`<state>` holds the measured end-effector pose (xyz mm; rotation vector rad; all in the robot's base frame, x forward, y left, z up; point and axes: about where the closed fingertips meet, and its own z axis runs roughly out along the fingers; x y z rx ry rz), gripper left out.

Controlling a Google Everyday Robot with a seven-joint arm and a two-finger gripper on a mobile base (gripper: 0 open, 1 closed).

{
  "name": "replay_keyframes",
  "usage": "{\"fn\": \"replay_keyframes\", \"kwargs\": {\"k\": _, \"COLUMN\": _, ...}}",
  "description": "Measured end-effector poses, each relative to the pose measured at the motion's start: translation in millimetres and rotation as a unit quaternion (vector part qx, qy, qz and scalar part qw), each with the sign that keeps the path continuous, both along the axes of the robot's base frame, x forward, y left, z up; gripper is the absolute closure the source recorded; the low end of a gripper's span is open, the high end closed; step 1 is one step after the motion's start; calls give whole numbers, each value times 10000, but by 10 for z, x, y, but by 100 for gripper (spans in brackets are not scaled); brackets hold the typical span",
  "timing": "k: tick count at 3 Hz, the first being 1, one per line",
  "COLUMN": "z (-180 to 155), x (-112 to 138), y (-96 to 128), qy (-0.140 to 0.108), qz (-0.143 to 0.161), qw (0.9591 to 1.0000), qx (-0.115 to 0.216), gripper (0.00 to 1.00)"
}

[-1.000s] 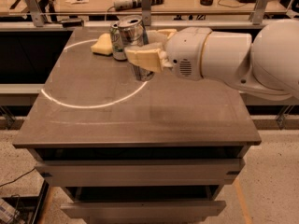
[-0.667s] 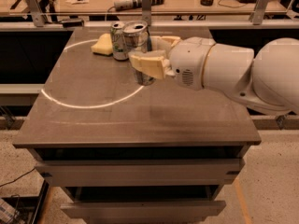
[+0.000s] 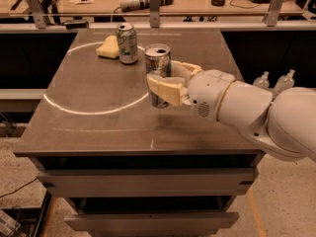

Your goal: Place redbull can upright

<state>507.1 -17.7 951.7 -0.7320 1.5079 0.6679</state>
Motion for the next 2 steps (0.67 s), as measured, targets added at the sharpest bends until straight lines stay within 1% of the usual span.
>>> {"fn": "replay_keyframes", "kwargs": {"k": 1, "z": -196, "x": -73, "y": -62, "qy": 69, "qz": -113, "qw": 9999, "qx": 50, "gripper": 100}}
{"fn": "replay_keyframes", "kwargs": {"k": 2, "z": -356, "x": -109, "y": -82, "qy": 38, "qz": -212, "qw": 9997, "qx": 77, "gripper": 100}}
